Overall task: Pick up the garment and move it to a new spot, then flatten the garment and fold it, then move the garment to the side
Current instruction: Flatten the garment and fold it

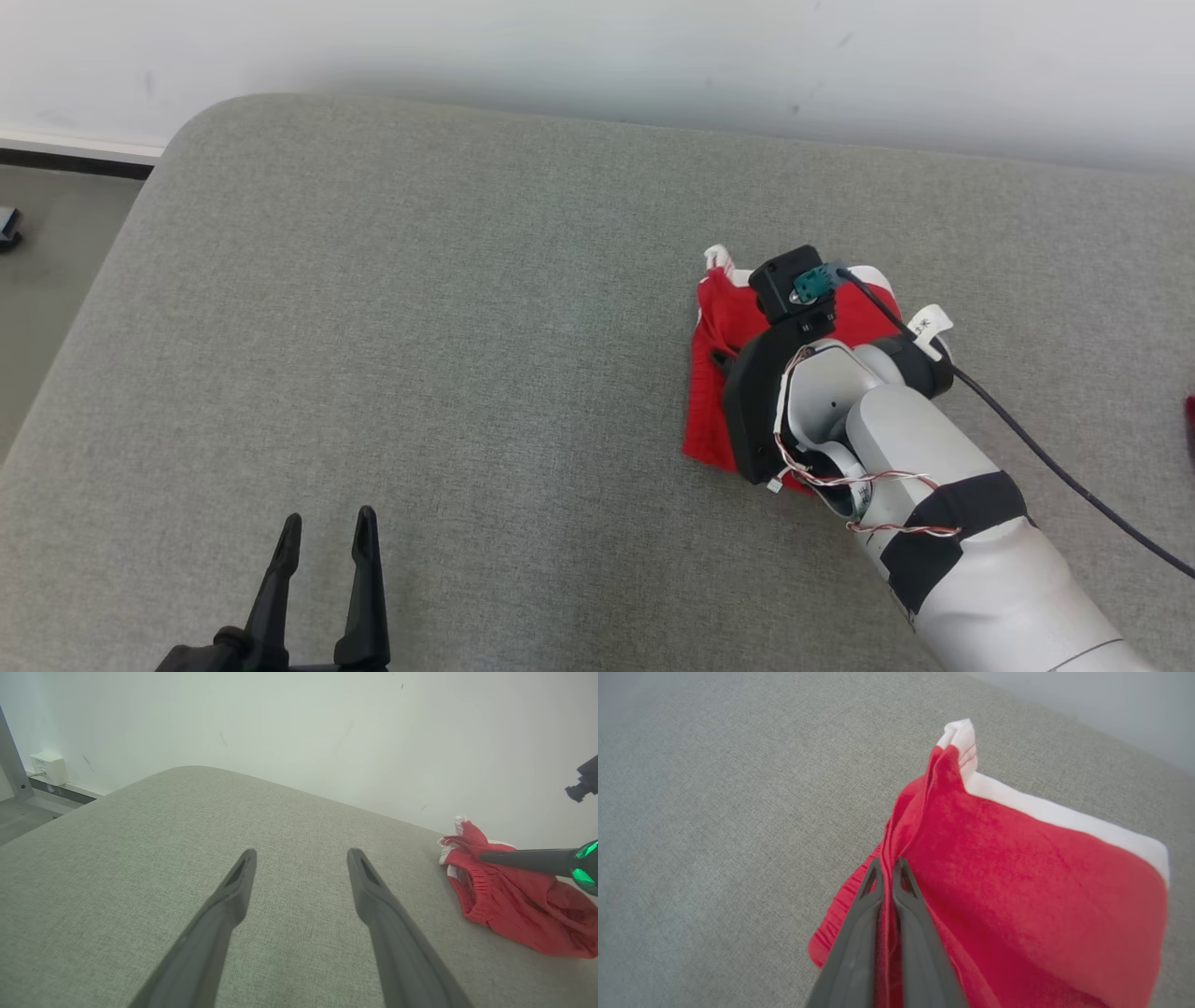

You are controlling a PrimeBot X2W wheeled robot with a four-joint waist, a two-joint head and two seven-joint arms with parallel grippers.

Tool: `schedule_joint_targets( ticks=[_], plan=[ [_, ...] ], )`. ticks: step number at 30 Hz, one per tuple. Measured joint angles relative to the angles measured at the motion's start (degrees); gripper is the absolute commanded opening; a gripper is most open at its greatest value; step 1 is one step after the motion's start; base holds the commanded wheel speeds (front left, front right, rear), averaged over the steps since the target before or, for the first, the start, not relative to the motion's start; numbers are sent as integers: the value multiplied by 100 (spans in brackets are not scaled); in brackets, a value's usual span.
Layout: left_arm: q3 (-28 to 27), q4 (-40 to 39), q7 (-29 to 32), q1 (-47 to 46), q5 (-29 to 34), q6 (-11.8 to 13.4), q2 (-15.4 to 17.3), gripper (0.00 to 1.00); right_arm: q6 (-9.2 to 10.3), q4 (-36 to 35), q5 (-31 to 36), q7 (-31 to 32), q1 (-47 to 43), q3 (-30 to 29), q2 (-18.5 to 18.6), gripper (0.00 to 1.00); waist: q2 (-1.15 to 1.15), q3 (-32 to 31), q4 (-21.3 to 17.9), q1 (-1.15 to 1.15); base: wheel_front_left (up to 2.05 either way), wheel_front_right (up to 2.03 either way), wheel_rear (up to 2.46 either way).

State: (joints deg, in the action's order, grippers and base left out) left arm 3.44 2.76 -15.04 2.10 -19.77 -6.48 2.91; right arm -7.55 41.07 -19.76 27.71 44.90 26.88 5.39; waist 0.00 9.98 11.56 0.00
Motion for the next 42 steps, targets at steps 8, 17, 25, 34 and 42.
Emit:
schedule_joint_targets(
  ticks=[8,17,25,34,42],
  plan=[
    [-10,-12,0,-5,-18,43,0,100,0,-46,-609,-651,77,-242,-87,100,0,-10,-118,0,0,0,0],
    [-42,-10,0,11,-5,44,-2,100,0,-645,-648,-1512,101,-904,421,100,0,-204,-264,0,0,0,0],
    [-1,-16,0,83,-4,62,0,100,0,-754,248,-1845,-1027,-1590,759,49,0,-365,-314,0,0,0,0],
    [-7,-38,-1,99,-9,58,-1,100,0,-964,641,-2028,-1569,-1194,107,0,0,-223,-315,0,0,0,0],
    [21,5,0,16,-16,35,0,100,0,-541,824,-2287,-1645,-543,-214,0,0,-150,-226,0,0,0,0]
  ],
)
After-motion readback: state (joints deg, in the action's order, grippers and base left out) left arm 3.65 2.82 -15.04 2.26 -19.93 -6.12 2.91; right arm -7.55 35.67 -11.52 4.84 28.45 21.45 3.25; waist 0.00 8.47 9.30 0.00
